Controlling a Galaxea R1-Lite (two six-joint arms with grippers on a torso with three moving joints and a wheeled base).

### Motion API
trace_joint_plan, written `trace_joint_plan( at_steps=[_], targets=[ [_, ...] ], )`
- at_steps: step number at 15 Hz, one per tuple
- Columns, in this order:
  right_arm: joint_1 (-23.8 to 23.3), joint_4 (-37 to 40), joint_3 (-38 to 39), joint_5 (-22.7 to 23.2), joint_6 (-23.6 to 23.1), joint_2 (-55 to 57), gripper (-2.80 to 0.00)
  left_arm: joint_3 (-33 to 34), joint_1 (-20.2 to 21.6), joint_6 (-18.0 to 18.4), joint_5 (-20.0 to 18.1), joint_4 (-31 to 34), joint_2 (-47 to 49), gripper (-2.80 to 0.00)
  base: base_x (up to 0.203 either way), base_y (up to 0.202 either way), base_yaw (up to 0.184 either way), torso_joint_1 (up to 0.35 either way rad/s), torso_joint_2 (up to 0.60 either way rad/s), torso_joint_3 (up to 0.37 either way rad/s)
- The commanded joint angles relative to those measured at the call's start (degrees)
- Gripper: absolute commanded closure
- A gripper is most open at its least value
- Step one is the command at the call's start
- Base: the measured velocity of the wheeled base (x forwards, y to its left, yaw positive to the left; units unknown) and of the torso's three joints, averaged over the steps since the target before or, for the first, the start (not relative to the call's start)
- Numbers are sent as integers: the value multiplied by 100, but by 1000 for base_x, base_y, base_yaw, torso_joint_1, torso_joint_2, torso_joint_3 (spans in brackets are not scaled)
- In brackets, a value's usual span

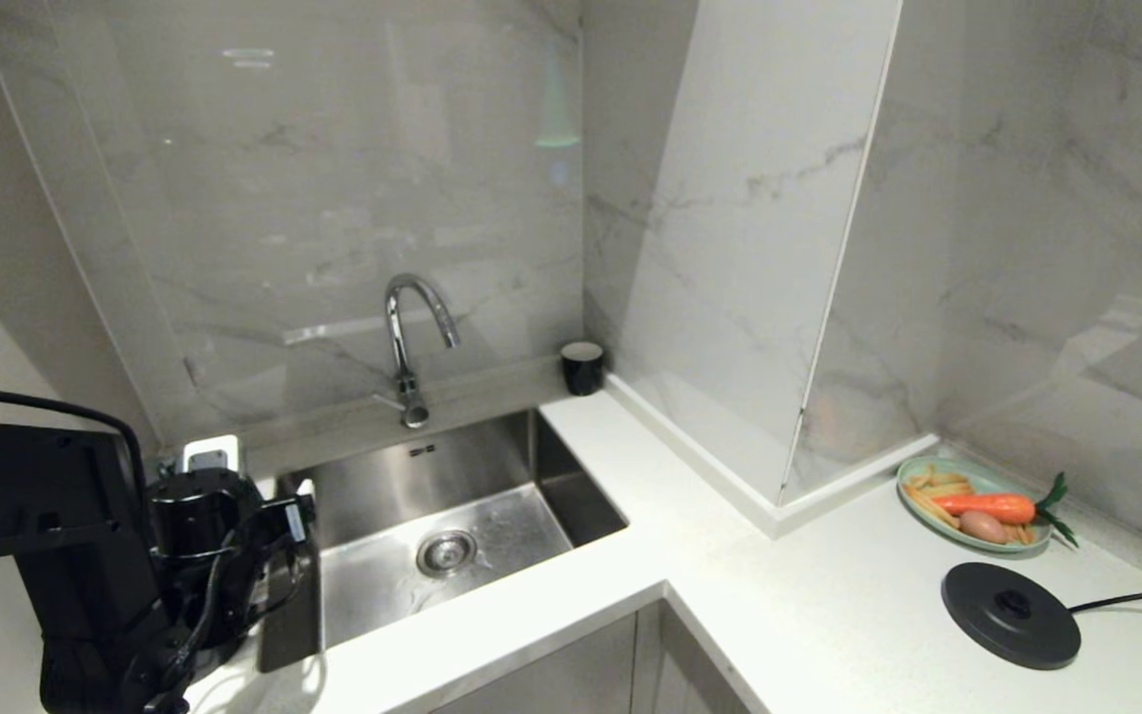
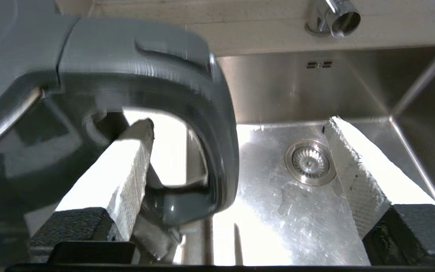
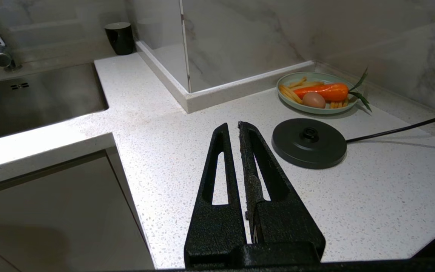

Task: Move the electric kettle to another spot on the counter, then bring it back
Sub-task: Place it by the sink

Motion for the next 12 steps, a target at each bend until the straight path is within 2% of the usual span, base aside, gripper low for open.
trace_joint_plan(
  at_steps=[1,8,12],
  targets=[
    [0,0,0,3,-3,0,0,227,1,-4,21,-61,45,-280,0,0,0,0,0,0],
    [0,0,0,3,-3,0,0,1137,-12,-280,8,-62,-1,-280,0,0,0,0,0,0],
    [0,0,0,3,-3,0,0,1538,-297,-413,6,-62,-558,-280,0,0,0,0,0,0]
  ],
)
